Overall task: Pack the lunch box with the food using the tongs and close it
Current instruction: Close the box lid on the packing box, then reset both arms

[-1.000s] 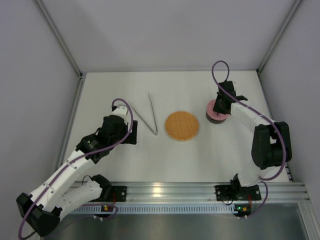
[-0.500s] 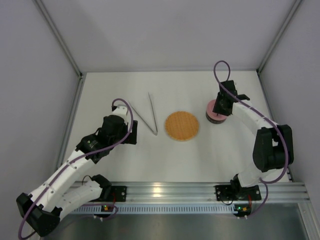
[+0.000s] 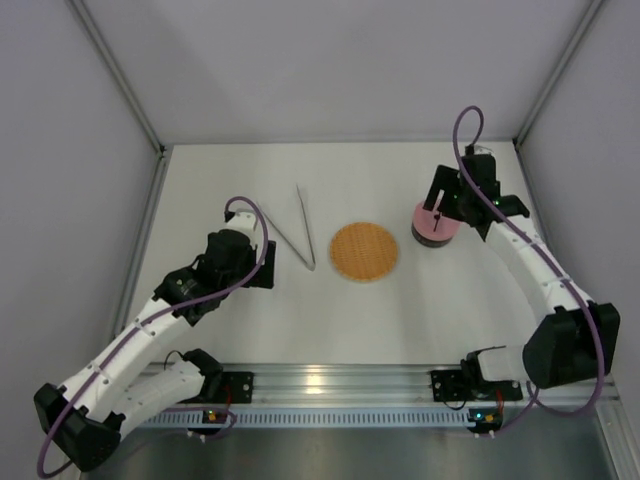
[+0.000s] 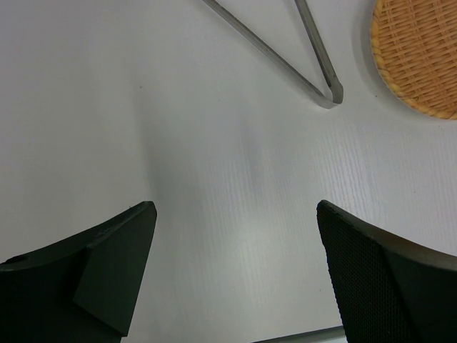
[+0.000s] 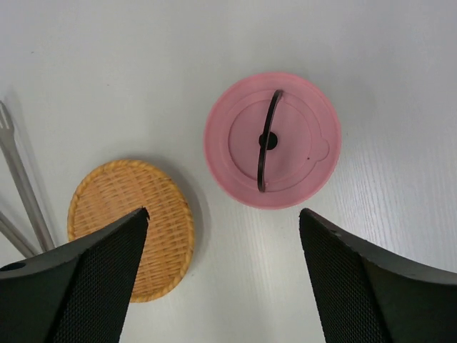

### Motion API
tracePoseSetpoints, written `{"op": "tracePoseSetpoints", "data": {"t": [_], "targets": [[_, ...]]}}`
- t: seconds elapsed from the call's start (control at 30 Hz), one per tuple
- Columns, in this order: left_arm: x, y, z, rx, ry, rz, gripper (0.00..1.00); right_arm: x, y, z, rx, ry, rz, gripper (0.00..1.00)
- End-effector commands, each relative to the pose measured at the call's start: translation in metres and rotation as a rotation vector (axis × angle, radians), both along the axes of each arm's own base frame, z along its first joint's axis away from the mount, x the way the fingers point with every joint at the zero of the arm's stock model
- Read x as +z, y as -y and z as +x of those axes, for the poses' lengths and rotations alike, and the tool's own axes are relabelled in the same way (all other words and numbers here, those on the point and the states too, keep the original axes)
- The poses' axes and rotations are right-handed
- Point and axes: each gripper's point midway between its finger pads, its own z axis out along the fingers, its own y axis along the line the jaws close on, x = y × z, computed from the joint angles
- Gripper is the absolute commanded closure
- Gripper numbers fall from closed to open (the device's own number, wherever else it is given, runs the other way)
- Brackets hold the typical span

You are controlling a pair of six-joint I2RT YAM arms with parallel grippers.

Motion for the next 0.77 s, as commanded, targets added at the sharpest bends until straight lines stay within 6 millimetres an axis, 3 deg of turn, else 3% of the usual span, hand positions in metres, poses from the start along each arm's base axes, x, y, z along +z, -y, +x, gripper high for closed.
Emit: {"op": "tracePoseSetpoints", "data": {"t": [0.0, 0.07, 0.13, 0.17, 0.23, 0.37, 0.53, 0.73], "targets": [[0.002, 0.002, 0.003, -0.001, 0.015, -0.003, 0.01, 0.040, -0.005, -0.019, 0.069, 0.132, 0.051, 0.12], [0.001, 0.002, 0.004, -0.001, 0.016, -0.001, 0.01, 0.057, -0.009, -0.032, 0.101, 0.193, 0.077, 0.01], [0.001, 0.002, 0.004, -0.001, 0.016, -0.001, 0.01, 0.052, -0.011, -0.044, 0.127, 0.199, 0.084, 0.00], [0.001, 0.002, 0.003, 0.001, 0.015, -0.001, 0.01, 0.064, -0.014, -0.053, 0.150, 0.248, 0.101, 0.01], [0.001, 0.002, 0.003, 0.001, 0.016, 0.000, 0.01, 0.053, -0.021, -0.066, 0.199, 0.258, 0.132, 0.00], [0.001, 0.000, 0.004, 0.008, 0.018, 0.002, 0.01, 0.062, -0.030, -0.085, 0.264, 0.347, 0.174, 0.00], [0.001, -0.001, 0.004, 0.015, 0.019, 0.005, 0.01, 0.067, -0.036, -0.091, 0.305, 0.372, 0.191, 0.01], [-0.001, -0.001, 0.005, 0.020, 0.013, 0.011, 0.01, 0.054, -0.038, -0.090, 0.310, 0.359, 0.197, 0.01]]}}
